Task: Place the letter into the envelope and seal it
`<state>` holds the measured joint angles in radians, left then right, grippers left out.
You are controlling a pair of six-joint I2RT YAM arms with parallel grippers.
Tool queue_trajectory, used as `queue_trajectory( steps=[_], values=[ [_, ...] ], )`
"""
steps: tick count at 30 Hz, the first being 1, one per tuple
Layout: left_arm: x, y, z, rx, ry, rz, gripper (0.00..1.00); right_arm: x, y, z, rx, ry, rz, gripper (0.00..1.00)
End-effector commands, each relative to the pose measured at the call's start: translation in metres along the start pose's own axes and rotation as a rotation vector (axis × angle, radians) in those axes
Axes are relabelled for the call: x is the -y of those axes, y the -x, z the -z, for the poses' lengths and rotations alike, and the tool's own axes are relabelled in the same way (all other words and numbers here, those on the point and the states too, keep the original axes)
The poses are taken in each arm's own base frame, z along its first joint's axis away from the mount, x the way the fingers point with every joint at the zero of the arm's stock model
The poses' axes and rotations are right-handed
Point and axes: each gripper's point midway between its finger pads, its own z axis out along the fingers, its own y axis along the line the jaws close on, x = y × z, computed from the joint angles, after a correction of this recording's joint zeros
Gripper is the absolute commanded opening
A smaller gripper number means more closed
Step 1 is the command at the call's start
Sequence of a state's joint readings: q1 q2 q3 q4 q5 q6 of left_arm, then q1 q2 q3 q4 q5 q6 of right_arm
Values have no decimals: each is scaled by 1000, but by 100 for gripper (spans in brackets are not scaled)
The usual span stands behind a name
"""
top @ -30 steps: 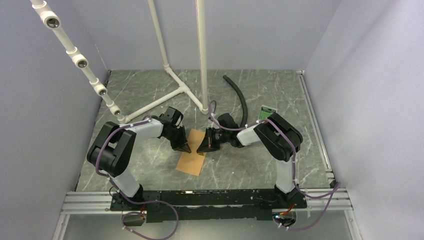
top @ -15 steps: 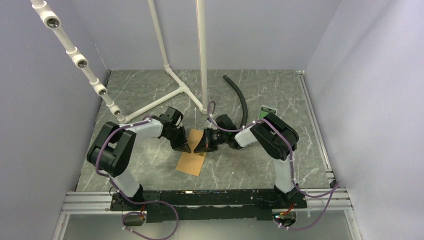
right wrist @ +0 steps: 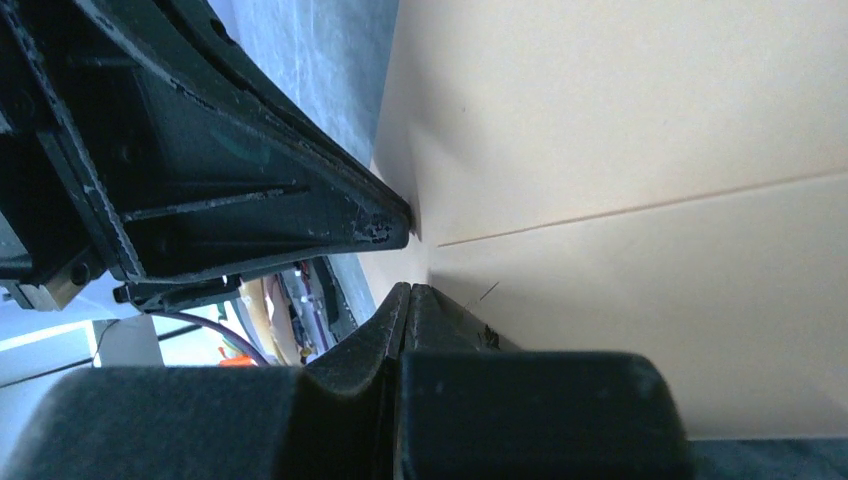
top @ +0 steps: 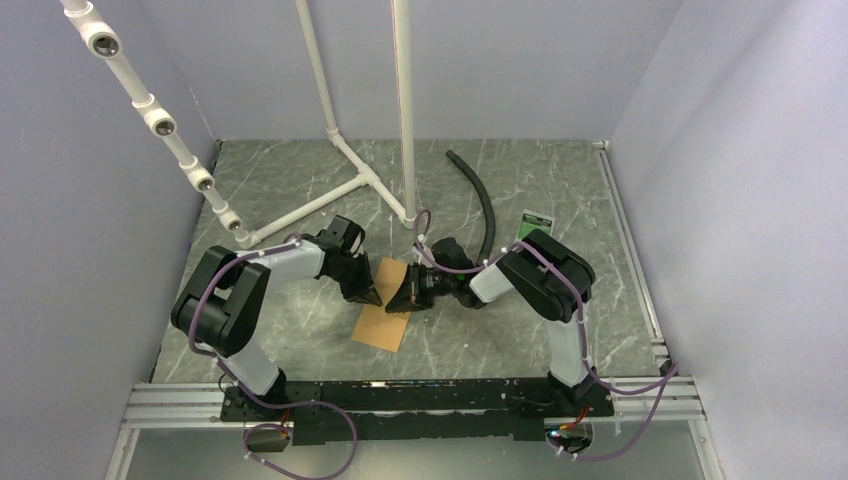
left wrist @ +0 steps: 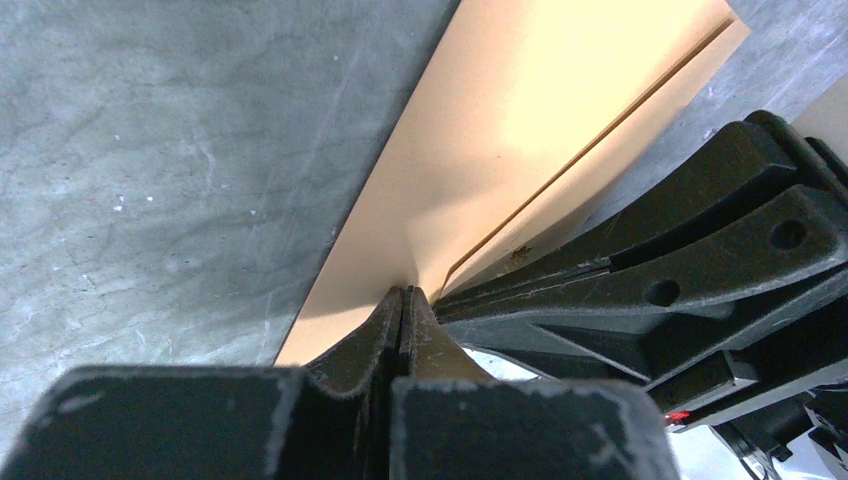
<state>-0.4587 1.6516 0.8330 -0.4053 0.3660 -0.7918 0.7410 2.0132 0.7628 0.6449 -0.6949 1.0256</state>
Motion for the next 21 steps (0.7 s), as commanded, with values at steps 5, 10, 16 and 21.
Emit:
queue_trajectory(
  steps=[5,10,16,21],
  values=[
    [-47,-24,-6,-61,183,30,2,27,-42,4,-102,-66,10,0],
    [-46,-23,-6,-63,182,26,2,29,-48,6,-105,-69,11,0],
    [-46,-24,-6,-67,181,22,2,21,-40,9,-46,-30,30,0],
    [-45,-23,-6,-69,180,14,3,6,-16,7,42,46,32,0]
  ],
)
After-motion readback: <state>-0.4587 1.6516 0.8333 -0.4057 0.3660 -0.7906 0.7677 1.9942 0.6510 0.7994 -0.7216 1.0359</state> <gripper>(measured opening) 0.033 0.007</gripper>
